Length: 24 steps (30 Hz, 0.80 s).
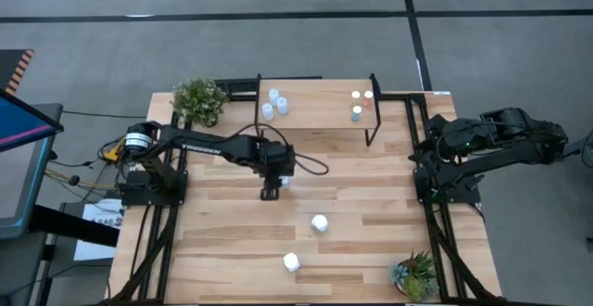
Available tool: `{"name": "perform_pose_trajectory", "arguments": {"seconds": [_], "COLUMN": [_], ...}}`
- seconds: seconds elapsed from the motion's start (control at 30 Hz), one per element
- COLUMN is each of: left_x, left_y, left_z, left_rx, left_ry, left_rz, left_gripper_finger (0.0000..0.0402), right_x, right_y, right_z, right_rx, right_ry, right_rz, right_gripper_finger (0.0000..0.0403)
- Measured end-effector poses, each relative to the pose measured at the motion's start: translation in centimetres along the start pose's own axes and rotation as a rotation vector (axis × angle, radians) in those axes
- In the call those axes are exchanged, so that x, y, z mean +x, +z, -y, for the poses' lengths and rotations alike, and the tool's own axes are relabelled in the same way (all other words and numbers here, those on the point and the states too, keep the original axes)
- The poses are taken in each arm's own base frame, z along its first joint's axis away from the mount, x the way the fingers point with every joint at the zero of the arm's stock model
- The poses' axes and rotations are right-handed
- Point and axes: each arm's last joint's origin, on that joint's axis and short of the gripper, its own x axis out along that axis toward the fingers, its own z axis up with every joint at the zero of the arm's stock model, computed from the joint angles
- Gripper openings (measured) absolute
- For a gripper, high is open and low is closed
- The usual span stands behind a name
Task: Pick and place medicine bottles onto shelf by color
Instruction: Put the top white pill bottle on the shelf
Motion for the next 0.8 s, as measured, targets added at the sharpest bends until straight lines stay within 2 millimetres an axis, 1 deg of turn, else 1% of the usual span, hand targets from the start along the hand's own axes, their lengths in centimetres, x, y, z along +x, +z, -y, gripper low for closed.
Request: {"name": "perform_pose_trajectory", "arguments": {"seconds": [0.1,0.2,0.33,0.43,0.53,0.63,0.8], "left_x": [-2.0,-5.0,-9.3,-12.4,-14.7,-16.2,-16.8], "left_y": [1.6,3.8,6.3,7.5,7.9,7.7,7.3], "left_z": [-0.5,-1.1,-2.3,-3.5,-5.4,-7.7,-11.6], "left_rx": [-0.044,-0.056,-0.056,-0.036,-0.061,-0.081,-0.134], "left_ry": [-0.019,-0.001,0.110,0.166,0.206,0.254,0.312], "left_rz": [0.044,0.125,0.252,0.343,0.398,0.430,0.423], "left_gripper_finger": [0.0140,0.0140,0.0140,0.0140,0.0140,0.0140,0.0140], "right_x": [0.0,0.0,0.0,0.0,0.0,0.0,0.0], "right_y": [0.0,0.0,0.0,0.0,0.0,0.0,0.0], "right_z": [0.0,0.0,0.0,0.0,0.0,0.0,0.0], "right_rx": [0.030,0.045,0.051,0.069,0.095,0.096,0.117], "right_ry": [0.000,-0.004,-0.004,-0.004,-0.004,-0.004,-0.003], "right_rz": [0.000,-0.004,-0.004,-0.004,-0.003,-0.003,-0.003], "right_gripper_finger": [0.0255,0.0255,0.0255,0.0255,0.0255,0.0255,0.0255]}}
